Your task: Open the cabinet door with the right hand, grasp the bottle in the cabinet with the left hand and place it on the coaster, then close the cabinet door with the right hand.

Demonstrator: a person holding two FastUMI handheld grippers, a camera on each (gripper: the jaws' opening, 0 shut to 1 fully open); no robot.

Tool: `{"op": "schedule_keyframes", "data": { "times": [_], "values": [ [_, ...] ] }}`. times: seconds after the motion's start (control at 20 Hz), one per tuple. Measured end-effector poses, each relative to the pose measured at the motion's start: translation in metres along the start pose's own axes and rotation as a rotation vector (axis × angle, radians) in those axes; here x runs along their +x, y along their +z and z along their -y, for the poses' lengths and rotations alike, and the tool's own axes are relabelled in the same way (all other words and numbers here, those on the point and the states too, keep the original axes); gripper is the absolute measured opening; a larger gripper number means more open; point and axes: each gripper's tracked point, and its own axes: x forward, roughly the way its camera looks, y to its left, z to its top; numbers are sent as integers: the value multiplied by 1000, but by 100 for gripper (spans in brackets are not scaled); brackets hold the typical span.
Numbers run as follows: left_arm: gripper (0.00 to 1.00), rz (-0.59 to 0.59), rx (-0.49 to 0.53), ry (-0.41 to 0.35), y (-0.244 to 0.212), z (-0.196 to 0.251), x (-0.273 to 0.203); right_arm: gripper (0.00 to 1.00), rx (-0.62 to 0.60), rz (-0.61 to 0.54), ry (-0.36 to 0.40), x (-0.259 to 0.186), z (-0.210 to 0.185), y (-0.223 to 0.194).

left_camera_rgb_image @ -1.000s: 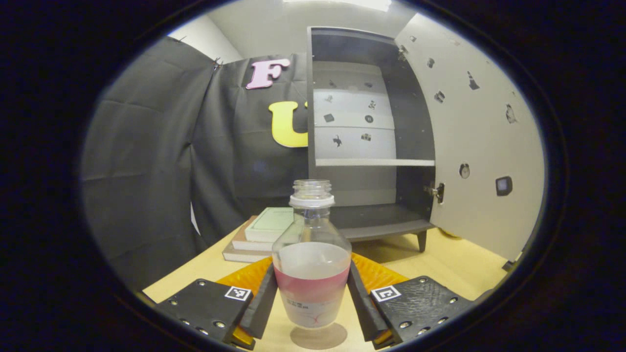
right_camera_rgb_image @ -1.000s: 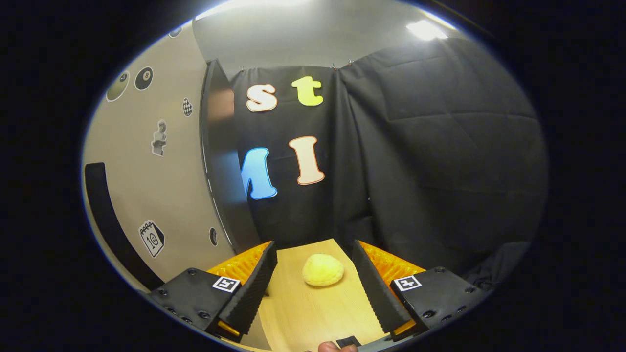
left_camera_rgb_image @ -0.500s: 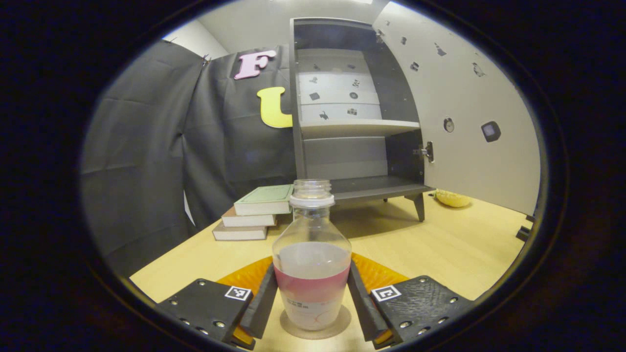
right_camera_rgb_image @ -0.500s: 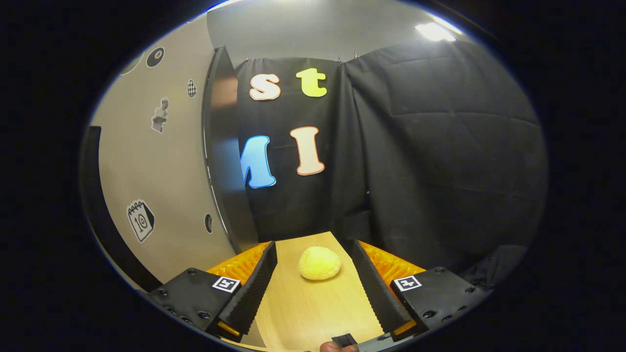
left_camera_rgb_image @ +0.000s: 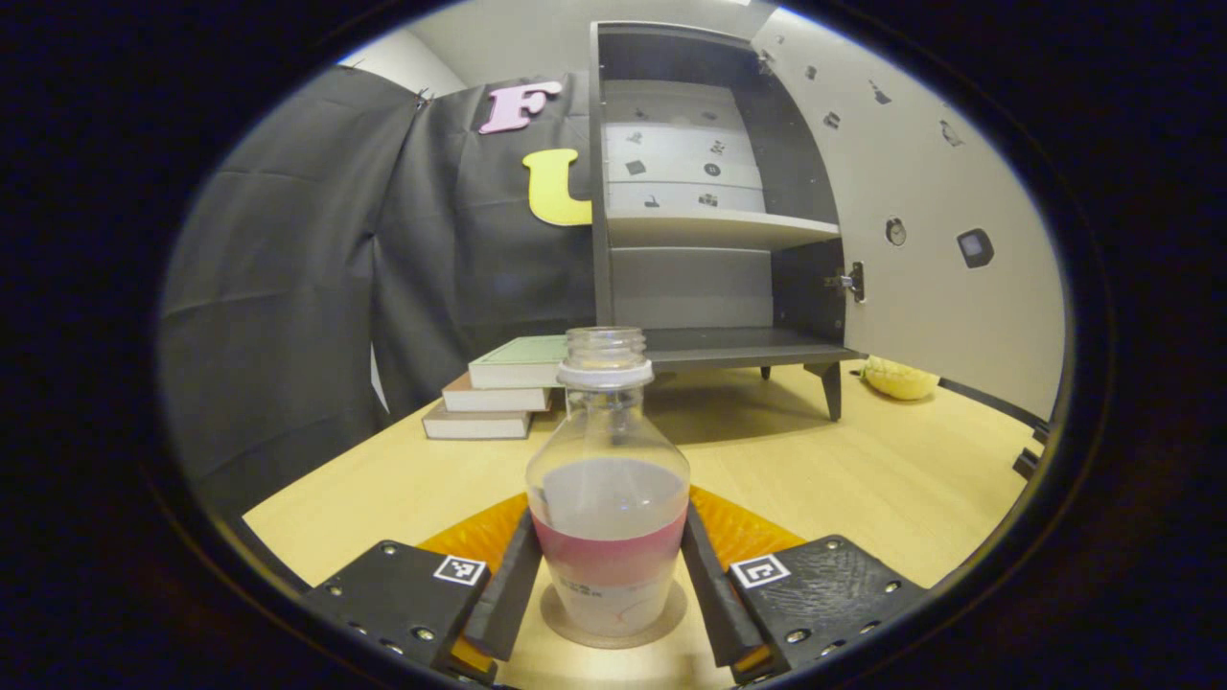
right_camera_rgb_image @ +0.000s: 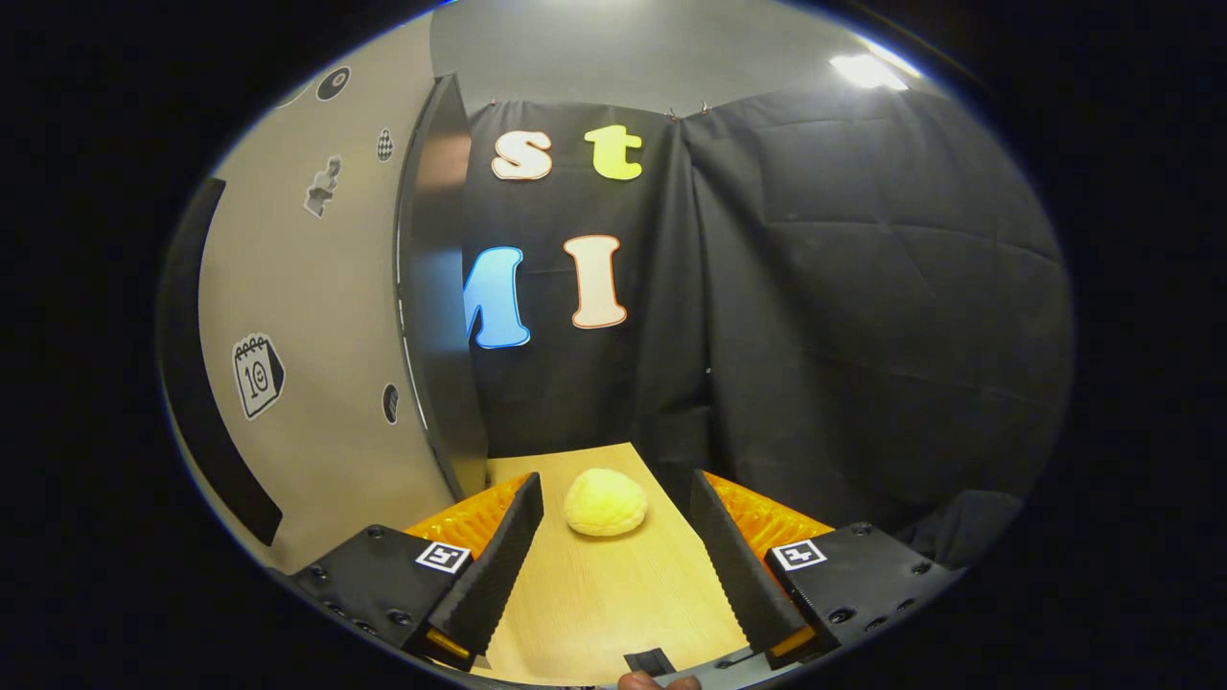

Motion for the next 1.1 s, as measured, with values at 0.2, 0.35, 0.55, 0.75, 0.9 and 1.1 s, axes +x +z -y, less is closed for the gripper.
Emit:
{"op": "schedule_keyframes", "data": {
  "times": [0.2,0.35,0.55,0.75,0.9,1.1],
  "values": [
    [78,-28,-21,5,0,-3,1,98,-31,11,29,-5,-9,0],
    [86,-17,-56,-23,12,2,-3,98,-13,3,25,-10,-6,-5],
    [86,24,-24,-23,37,-3,-13,93,23,15,7,-14,0,-5],
    [86,64,22,-56,69,-3,-22,93,79,35,24,-23,-4,-2],
    [86,112,46,-81,108,-4,-34,98,83,49,18,-29,-3,-2],
    [83,168,88,-114,165,3,-58,98,131,87,14,-37,3,5]
  ]
}}
